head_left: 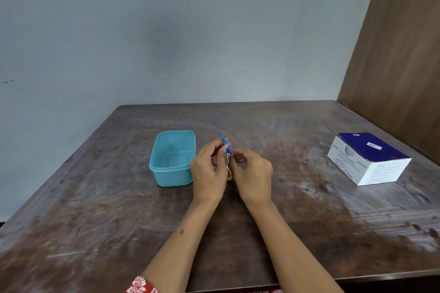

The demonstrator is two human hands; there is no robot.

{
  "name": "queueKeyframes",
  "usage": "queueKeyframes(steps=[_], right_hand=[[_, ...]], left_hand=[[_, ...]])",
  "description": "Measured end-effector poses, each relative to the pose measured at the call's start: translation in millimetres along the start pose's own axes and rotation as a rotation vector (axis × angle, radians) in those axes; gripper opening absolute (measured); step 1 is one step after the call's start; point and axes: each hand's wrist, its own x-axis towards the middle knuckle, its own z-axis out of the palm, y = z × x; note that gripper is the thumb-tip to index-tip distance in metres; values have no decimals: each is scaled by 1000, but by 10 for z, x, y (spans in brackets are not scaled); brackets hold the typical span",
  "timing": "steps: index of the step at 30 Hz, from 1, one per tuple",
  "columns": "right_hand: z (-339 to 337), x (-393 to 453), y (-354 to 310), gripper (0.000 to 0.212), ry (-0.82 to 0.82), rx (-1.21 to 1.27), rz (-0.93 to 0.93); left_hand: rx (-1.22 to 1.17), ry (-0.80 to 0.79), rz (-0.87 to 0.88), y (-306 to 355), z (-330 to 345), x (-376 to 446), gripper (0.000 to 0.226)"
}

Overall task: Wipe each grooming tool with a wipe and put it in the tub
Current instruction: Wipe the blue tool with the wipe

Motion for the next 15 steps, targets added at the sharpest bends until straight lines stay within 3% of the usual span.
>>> queueKeyframes(steps=[3, 9, 15], right_hand=[[8, 2, 39, 9, -63, -48, 111], [-16, 0, -22, 11, -2, -7, -25], [-12, -2, 6, 10, -26, -13, 47]], left_hand=[[-2, -7, -1, -1, 2, -2, 19], [12, 0, 14, 7, -4, -2, 19], [13, -6, 7, 23, -4, -7, 18]])
